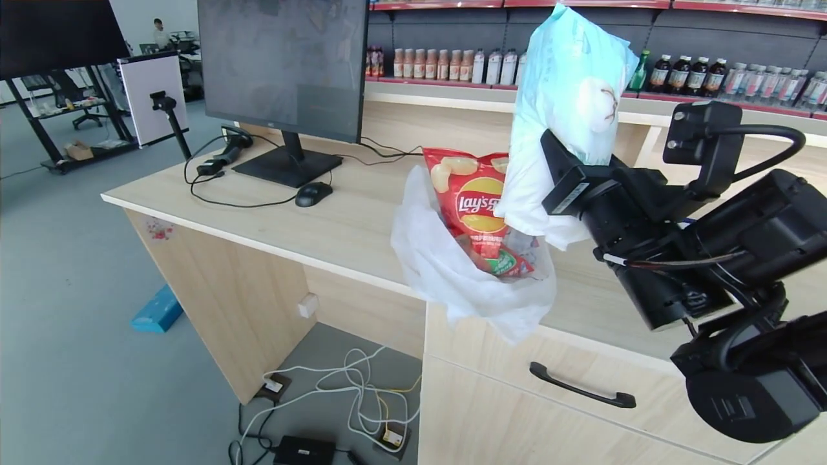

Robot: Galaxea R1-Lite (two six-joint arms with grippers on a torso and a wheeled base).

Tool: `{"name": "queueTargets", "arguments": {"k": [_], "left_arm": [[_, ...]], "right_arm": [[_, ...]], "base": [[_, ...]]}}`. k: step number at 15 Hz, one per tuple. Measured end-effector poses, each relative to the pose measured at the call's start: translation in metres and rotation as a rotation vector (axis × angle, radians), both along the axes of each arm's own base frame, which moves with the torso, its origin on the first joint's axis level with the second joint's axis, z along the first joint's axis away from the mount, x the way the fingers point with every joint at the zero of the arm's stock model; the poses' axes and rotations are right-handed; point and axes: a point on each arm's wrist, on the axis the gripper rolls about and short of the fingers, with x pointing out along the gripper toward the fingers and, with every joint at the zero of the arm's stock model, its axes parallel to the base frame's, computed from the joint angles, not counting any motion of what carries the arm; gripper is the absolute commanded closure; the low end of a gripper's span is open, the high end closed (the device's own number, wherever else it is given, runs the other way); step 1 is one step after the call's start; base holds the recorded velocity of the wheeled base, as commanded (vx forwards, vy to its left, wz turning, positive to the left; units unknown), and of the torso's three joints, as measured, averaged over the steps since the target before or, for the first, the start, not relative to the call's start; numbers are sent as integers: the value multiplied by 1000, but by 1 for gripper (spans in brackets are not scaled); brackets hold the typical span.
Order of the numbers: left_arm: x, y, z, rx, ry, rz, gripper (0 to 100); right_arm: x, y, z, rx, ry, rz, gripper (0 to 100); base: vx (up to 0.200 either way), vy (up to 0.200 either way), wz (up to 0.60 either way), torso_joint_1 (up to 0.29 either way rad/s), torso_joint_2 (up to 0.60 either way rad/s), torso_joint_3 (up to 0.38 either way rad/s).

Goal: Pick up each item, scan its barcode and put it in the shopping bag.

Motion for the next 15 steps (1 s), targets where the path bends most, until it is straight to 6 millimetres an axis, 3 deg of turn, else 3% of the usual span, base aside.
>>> {"name": "queueTargets", "arguments": {"k": [3,8,15], "left_arm": [[0,0,0,0,0,0,100],[0,0,0,-1,-1,1,100],[0,0,0,-1,-2,0,100]], "right_arm": [[0,18,-12,-19,30,45,100],[18,30,-39,-60,92,39,100],[33,25,-47,-63,107,4,100]], "base": [[0,0,0,0,0,0],[0,0,0,0,0,0],[0,0,0,0,0,0]]}}
